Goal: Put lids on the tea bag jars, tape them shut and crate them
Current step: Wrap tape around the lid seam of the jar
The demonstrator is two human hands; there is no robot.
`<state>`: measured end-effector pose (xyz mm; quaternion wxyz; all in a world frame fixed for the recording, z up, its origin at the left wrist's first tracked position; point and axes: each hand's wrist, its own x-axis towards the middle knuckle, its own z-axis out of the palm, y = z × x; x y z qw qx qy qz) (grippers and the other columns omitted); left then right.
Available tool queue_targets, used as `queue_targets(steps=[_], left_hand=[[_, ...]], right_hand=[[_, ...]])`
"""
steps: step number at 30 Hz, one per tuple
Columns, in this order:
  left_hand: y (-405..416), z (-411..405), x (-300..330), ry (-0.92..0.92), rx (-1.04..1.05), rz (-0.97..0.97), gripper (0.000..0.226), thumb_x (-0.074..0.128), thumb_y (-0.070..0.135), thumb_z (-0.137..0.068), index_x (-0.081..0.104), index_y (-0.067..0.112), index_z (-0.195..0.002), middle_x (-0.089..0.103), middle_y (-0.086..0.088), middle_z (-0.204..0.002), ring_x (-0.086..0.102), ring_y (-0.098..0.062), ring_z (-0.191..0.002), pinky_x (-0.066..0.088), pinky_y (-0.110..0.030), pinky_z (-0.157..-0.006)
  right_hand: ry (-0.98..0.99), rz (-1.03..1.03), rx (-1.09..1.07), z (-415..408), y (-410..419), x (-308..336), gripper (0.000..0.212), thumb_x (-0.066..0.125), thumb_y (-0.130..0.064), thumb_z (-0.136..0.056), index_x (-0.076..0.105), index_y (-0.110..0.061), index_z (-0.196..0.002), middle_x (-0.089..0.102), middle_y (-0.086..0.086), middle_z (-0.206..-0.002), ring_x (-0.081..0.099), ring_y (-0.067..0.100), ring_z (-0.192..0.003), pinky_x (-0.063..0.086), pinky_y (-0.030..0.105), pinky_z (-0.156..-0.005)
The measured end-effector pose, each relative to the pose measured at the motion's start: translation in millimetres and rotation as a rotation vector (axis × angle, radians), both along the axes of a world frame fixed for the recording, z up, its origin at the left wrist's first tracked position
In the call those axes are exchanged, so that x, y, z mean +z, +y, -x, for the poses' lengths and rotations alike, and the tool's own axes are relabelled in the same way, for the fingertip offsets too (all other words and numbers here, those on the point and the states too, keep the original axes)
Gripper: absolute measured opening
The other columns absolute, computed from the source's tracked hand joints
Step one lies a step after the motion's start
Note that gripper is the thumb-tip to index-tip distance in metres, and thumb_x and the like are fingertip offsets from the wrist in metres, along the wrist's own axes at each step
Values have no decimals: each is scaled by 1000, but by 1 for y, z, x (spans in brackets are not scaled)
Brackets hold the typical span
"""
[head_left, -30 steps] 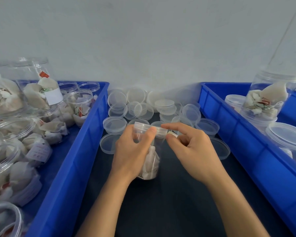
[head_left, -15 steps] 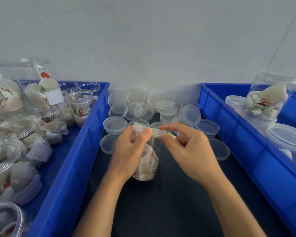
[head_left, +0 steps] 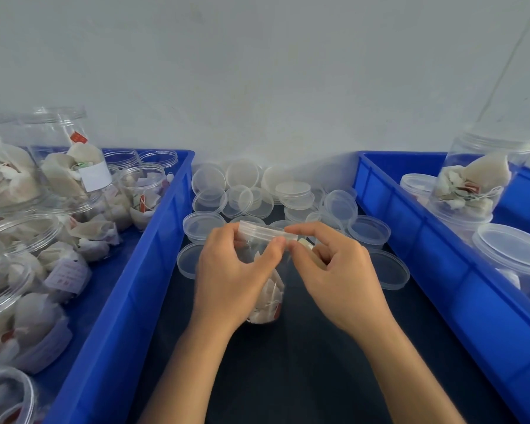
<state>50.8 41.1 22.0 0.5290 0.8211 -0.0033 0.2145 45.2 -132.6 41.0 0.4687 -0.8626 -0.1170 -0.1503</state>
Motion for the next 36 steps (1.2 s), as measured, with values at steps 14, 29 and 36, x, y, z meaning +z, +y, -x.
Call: queue_targets(steps=[14,29,36], left_hand=[[5,-3,-1,81,-82,218,57,56,73,-69,65,38,-113,69,33,-104,65,12,-97,48,-15,-71],[9,-6,-8,-15,-232,305,51,60,56,-78,69,26,-117,77,14,-108,73,-4,-102,54,-14,-79],[9,-3,-10,2,-318,363,54,61,56,-83,67,22,-124,77,8,-112,75,-11,-101,57,-17,-79]], right_hand=[[86,-79,70,-1,-4,4,25,66,-47,-97,67,-53,-122,46,-8,-54,45,4,-52,47,35,-64],[144,-187,144,-1,-6,7,26,69,-33,-95,72,-51,-114,52,16,-64,42,11,-54,40,21,-54],[212,-250,186,1,-7,11,25,72,-34,-94,72,-50,-113,53,11,-63,39,14,-55,38,20,-50]])
